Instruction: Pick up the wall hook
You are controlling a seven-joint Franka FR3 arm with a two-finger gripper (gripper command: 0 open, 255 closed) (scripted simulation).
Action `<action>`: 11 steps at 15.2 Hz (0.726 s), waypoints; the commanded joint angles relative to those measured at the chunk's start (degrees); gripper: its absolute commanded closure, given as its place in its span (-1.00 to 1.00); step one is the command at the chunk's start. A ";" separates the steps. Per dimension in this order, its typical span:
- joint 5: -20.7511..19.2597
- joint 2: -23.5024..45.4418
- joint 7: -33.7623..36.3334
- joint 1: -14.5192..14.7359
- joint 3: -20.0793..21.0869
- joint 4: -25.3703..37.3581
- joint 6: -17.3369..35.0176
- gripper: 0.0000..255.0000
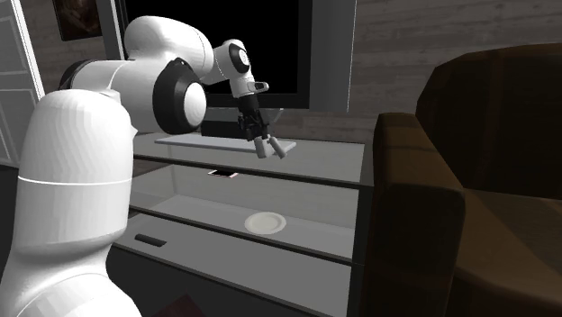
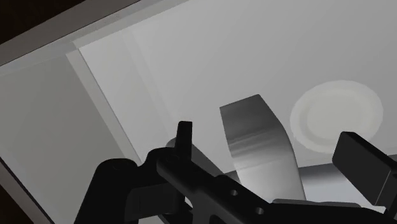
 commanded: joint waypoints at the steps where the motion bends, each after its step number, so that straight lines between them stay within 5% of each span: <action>1: 0.09 -0.20 0.02 -0.11 -0.01 -0.50 0.35 1.00; 11: -0.09 0.18 -0.13 0.08 0.01 0.74 -0.52 1.00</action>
